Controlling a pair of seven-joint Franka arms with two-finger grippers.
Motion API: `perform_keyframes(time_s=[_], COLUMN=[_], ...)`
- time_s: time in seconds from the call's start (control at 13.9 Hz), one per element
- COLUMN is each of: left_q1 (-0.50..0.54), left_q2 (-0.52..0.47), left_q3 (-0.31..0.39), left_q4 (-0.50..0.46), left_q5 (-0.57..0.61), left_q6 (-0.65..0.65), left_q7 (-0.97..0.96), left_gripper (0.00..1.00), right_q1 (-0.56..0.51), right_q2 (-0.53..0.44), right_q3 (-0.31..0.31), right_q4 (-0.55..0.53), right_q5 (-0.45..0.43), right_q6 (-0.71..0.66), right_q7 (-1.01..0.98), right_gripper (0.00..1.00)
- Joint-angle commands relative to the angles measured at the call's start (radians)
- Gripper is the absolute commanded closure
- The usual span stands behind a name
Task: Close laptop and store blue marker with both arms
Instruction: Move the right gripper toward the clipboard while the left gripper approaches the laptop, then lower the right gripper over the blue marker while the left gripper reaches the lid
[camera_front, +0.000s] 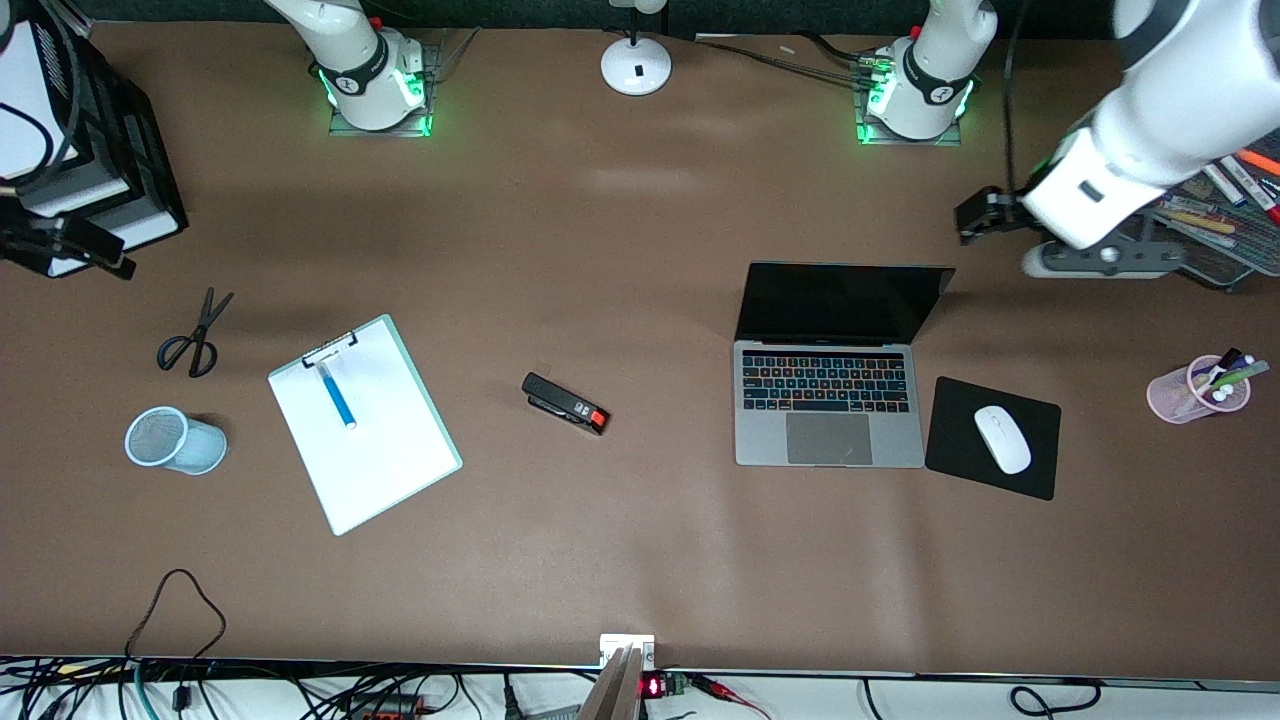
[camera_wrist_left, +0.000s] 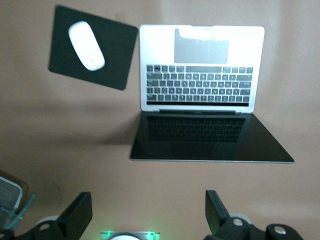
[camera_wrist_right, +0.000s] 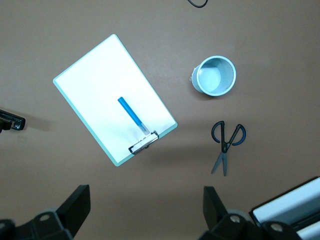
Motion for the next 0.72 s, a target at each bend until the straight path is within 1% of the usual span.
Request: perform_keyframes(time_s=[0.0,0.22,0.36,0.65], left_q1=[0.006,0.009,0.009,0.009], left_q2=[-0.013,-0.023,-0.022,-0.029], left_q3=[-0.059,-0.122,-0.166,-0.191], left_q4=[-0.092,-0.227,-0.273,-0.347], left_q5=[-0.02,-0.02,-0.02,-0.019], left_q6=[0.057,0.192,0.211,0.212], left_q7=[-0.079,-0.122,-0.185,-0.196], left_gripper=[0.0,0.0,0.0,0.0], right_q1=[0.007,0.034,0.036,0.034], right_q2=[0.032,0.098,0.141,0.219], right_q3=[0.003,0.002,0.002,0.002], right_q4=[0.003,0.003,0.003,0.003], right_q5=[0.009,0.021,0.021,0.02], right_q6=[0.013,0.058,0.075,0.134], right_q7=[-0.001,0.001,-0.001,-0.004], right_gripper=[0.0,0.0,0.0,0.0])
